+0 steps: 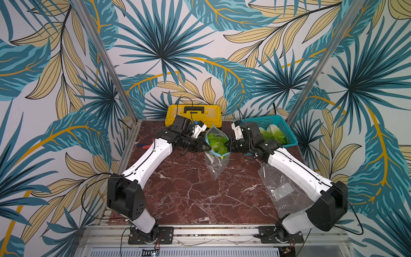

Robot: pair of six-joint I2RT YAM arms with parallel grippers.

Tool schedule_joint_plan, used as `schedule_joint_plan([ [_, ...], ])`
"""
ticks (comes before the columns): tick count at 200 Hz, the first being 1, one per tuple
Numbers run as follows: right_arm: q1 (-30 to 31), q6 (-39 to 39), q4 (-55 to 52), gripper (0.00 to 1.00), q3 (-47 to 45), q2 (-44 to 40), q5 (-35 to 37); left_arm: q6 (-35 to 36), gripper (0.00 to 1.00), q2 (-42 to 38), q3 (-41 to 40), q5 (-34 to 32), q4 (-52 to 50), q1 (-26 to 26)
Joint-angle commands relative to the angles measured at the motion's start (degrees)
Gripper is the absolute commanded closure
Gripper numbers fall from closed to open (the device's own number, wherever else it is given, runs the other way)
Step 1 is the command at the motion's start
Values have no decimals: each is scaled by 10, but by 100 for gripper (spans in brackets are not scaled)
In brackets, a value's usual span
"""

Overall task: Put the chinese cabbages into a zipper bag and zip it
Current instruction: Adjust the zipper on the food storage bag.

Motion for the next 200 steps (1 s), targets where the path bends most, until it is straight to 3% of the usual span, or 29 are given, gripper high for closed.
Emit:
schedule_joint_plan([
  [1, 12, -15, -37, 96, 0, 17, -9, 11, 94, -6, -29, 7, -13, 6],
  [34, 15, -2, 2, 100, -31, -16, -20, -9, 58, -59, -35, 15, -25, 47],
  [63, 18, 8, 12, 100, -36, -14, -31, -2, 42, -63, -41, -16, -31, 51],
  [82, 18, 11, 13, 100, -36, -13, -34, 3, 38, -42, -27, -49, -45, 51],
  [122, 30, 2, 4, 100, -30, -13, -12, -8, 38, -21, 26, -54, -51, 22],
  [176, 52, -9, -13, 100, -22, -10, 37, 18, 35, -36, 117, -138, -138, 25],
  [200, 62, -10, -22, 100, -7, -1, 58, 51, 35, -9, 146, -235, -193, -21],
])
